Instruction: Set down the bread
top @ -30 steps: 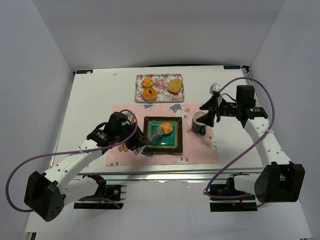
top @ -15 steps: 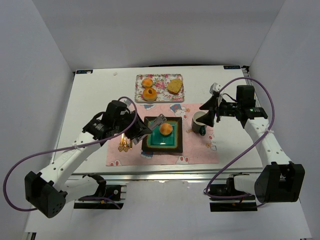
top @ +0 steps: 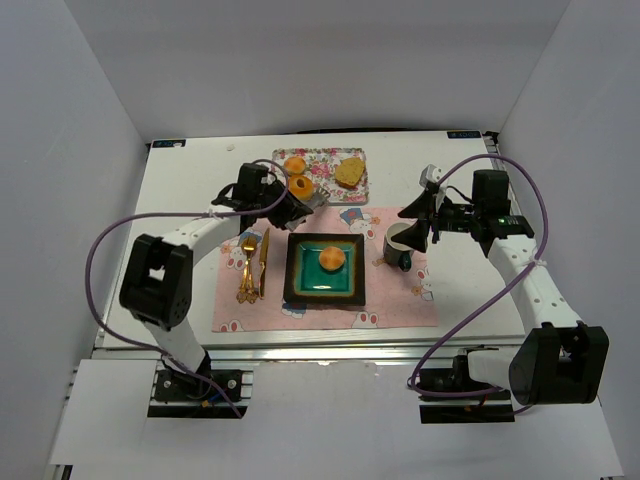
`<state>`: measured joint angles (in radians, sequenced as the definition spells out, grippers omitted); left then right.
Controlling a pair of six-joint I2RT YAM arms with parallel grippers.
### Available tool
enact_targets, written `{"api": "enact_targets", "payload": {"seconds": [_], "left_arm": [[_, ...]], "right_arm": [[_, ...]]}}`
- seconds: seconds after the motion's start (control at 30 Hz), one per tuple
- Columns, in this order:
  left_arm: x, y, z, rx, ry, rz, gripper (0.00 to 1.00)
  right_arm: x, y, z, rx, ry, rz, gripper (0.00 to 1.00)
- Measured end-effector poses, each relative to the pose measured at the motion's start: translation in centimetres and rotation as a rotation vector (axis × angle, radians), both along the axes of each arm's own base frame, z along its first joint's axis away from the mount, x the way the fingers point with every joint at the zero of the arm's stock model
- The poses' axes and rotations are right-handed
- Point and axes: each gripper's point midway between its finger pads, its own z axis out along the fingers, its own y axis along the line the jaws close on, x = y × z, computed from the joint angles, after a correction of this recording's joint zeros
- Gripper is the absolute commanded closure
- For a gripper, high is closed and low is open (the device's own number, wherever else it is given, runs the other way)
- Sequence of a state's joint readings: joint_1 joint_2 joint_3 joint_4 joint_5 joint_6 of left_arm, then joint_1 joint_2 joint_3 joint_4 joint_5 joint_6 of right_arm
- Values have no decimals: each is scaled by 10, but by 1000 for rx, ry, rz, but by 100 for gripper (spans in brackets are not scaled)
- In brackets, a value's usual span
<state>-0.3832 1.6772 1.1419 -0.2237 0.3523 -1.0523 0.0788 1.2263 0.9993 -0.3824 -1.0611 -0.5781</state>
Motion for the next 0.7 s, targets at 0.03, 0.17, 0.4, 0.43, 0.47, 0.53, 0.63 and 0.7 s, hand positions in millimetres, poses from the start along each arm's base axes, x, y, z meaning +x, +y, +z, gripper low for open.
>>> {"api": "enact_targets", "payload": {"seconds": [0.03,0.17,0.4,0.43,0.47,0.53,0.63,0.7], "left_arm": [[9,0,-3,-9,3,11,57],[41,-12,-4,-62,-11,16,56],[62,-27,2,-120,-27,-2,56],[63,-27,2,-122,-26,-1,56],[63,-27,1,-123,-23,0,56],[65,-27,-1,-124,-16,-2,55],[66,-28,-6,-125,-5,-6,55],[66,-28,-11,-122,9,-8,55]], "right_arm": [[0,0,0,0,-1,0,27],[2,0,0,2,-13,-1,27],[2,1,-8,6,12,-5,27],[2,1,-9,7,14,-5,27],[3,1,-9,7,15,-6,27],[3,1,-9,8,16,-7,27],[4,1,-8,9,14,-8,27],[5,1,-8,10,10,-8,27]]}}
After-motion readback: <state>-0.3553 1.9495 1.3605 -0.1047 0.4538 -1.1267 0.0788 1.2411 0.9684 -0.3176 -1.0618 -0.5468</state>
